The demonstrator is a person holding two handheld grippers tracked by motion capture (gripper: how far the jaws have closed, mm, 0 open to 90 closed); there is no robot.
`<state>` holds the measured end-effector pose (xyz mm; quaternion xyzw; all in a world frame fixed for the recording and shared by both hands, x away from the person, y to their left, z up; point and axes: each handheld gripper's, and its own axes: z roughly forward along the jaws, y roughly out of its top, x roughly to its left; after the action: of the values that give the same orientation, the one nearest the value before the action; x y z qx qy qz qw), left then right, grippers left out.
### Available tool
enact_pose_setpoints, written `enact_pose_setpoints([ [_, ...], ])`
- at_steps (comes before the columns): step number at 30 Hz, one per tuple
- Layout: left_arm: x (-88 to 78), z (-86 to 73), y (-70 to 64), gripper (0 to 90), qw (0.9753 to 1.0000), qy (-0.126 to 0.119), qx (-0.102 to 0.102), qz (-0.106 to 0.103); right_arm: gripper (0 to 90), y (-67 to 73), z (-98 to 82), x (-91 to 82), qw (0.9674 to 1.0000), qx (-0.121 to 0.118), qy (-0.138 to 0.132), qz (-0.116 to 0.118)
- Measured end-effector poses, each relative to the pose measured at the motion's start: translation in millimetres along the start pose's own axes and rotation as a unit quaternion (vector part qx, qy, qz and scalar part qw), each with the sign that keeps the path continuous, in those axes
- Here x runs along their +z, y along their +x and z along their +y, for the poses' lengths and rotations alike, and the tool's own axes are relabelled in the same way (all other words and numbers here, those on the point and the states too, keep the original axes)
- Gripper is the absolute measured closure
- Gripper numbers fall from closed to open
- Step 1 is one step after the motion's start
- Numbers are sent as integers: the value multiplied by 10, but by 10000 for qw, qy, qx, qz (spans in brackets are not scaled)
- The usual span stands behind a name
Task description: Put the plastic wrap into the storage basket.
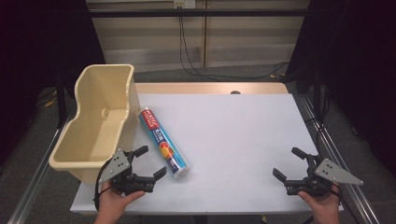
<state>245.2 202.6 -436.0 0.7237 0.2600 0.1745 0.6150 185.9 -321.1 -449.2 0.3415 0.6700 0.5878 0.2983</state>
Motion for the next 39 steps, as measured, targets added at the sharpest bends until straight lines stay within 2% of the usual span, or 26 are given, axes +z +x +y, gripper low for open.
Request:
enact_pose_setpoints([
  [9, 103, 34, -12, 29, 9999, 66, -90, 11, 1, 4, -1, 3, 10000, -3, 6, 16],
  [18, 263, 97, 5, 29, 9996, 290, 6, 70, 0, 8, 0, 7, 10000, -20, -1, -41],
  [19, 297, 110, 18, 29, 9992, 383, -79, 102, 0, 8, -1, 6, 10000, -12, 1, -44],
  [23, 355, 121, 39, 29, 9983, 542, -106, 175, 1, 10, -4, 9, 10000, -12, 10, -39],
  [32, 496, 178, 116, 29, 9972, 651, -205, 300, 1, 25, 1, 25, 10000, -48, 13, -30],
  [39, 645, 229, 233, 29, 9957, 742, -301, 475, 1, 11, -4, 20, 10000, -2, 1, -39],
])
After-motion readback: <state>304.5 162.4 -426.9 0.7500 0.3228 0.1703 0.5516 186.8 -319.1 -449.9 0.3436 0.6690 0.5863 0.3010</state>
